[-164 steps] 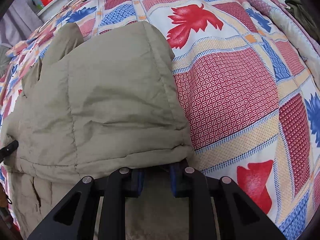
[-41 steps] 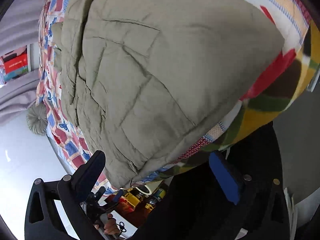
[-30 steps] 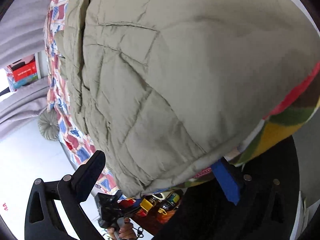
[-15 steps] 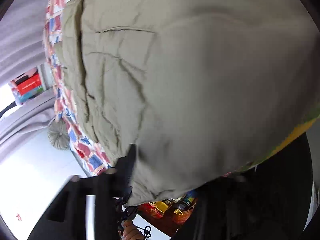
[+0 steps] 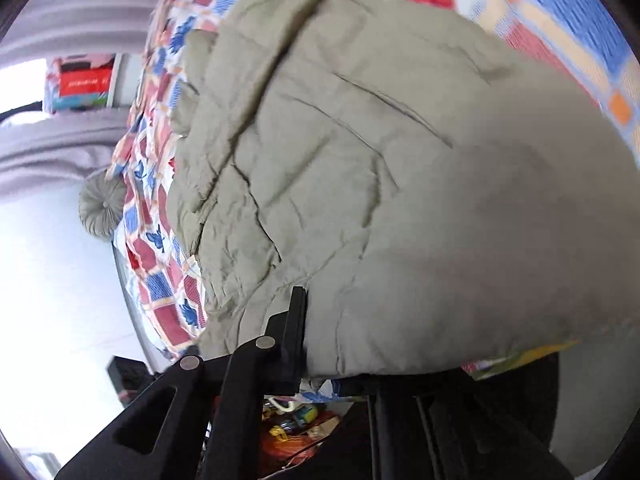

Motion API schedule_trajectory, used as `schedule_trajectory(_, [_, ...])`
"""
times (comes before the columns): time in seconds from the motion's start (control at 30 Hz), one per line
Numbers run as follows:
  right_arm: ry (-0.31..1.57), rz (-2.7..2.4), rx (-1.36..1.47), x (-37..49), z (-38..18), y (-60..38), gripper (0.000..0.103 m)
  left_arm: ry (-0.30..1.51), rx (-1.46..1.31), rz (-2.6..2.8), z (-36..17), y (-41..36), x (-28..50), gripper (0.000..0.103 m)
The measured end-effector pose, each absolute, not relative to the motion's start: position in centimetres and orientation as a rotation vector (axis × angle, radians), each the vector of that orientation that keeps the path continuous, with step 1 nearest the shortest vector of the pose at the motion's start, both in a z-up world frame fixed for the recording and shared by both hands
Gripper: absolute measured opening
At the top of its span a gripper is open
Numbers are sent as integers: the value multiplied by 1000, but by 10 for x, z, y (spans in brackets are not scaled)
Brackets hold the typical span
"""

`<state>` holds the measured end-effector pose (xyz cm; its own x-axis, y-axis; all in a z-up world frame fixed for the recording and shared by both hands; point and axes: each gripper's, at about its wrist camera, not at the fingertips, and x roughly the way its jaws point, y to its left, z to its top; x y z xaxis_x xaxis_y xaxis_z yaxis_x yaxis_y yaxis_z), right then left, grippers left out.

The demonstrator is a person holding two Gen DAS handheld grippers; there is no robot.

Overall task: Fold large clothes
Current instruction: 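Grasp the jacket hem with both grippers and lift it toward the collar, then lay the lifted hem over the collar and open both grippers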

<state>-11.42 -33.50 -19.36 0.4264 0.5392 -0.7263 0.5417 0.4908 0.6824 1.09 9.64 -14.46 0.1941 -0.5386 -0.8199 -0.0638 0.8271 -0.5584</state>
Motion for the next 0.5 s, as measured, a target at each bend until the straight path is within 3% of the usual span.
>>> schedule_trajectory(0.5, [1003,113,706,36,-71,-345,10,1049,-408,-379,-63,76,150,14])
